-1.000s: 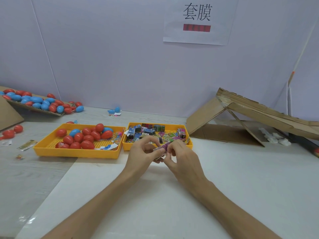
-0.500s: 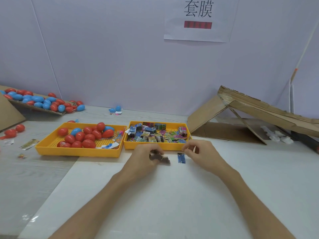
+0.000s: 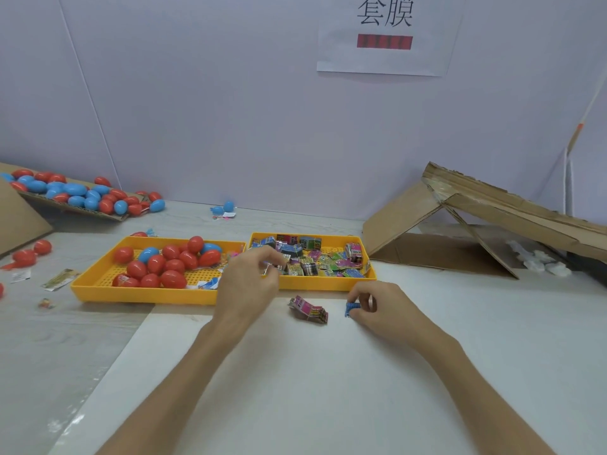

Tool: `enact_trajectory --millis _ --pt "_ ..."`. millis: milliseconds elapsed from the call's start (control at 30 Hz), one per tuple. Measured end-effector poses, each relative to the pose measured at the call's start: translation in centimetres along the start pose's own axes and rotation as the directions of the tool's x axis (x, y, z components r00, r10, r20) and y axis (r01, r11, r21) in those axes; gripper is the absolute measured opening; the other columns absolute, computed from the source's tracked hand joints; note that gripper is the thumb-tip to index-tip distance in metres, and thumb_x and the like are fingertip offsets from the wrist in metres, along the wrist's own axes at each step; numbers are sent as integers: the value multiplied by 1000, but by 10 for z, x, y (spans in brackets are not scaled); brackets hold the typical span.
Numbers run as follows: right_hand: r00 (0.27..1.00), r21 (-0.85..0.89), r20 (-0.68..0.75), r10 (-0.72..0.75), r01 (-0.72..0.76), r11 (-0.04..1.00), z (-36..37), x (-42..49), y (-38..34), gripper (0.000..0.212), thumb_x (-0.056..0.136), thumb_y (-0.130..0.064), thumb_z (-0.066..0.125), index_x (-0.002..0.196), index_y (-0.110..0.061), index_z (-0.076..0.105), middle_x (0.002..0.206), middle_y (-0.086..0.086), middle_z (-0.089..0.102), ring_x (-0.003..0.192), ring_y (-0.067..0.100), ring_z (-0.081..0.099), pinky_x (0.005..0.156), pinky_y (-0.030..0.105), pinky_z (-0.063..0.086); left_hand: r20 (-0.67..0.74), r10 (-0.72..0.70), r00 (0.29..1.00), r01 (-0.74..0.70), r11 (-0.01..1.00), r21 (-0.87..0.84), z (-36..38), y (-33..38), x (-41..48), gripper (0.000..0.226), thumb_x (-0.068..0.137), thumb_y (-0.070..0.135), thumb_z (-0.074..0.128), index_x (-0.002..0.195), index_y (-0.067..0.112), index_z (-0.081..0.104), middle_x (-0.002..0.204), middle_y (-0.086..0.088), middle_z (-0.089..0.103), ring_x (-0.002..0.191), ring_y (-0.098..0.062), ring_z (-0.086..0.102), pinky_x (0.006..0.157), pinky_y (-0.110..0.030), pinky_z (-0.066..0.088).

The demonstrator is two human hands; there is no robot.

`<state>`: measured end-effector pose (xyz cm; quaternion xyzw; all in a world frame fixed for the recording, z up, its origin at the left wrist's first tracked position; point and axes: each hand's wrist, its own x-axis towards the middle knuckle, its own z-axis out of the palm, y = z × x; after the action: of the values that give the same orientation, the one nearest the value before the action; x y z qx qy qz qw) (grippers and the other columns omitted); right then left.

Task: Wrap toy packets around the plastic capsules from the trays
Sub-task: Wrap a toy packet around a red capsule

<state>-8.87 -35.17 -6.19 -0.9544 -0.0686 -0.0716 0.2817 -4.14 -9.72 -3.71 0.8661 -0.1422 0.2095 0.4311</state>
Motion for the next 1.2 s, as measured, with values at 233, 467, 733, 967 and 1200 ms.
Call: enact_trajectory --millis 233,467,733,967,1200 --pt "982 112 -154 -108 126 986 -1 1 -3 33 84 -12 74 76 -35 52 74 -15 59 60 7 50 56 14 38 4 -104 995 85 832 549 -32 -34 53 32 88 14 65 113 33 66 119 1 64 111 -24 55 86 -39 48" --pt "965 115 -247 -87 118 986 -1 1 5 33 80 -10 78 71 -28 52 78 -13 60 63 11 54 57 13 38 139 -261 955 137 806 575 -48 -73 76 25 89 8 67 106 27 64 114 -1 63 91 -15 54 71 -26 51" --pt "966 168 -234 -107 149 974 5 5 -8 39 74 -13 86 69 -38 57 75 -24 64 63 4 58 57 10 39 -36 -53 998 62 942 330 -46 -60 66 27 96 20 65 122 22 69 105 2 50 84 -14 56 76 -31 52" --pt "940 250 -333 -81 170 953 8 3 -17 36 69 -16 92 71 -42 68 64 -19 63 52 2 51 54 17 46 33 300 953 -292 944 -153 2 18 16 8 103 31 48 109 33 53 100 19 49 90 -4 57 72 -12 45" --pt "916 210 -385 -113 206 956 12 9 -22 43 65 -11 94 69 -47 70 63 -19 63 52 1 54 54 10 43 239 373 896 -361 928 -96 25 4 -3 21 96 32 38 98 34 59 102 13 42 74 -5 51 64 -20 46"
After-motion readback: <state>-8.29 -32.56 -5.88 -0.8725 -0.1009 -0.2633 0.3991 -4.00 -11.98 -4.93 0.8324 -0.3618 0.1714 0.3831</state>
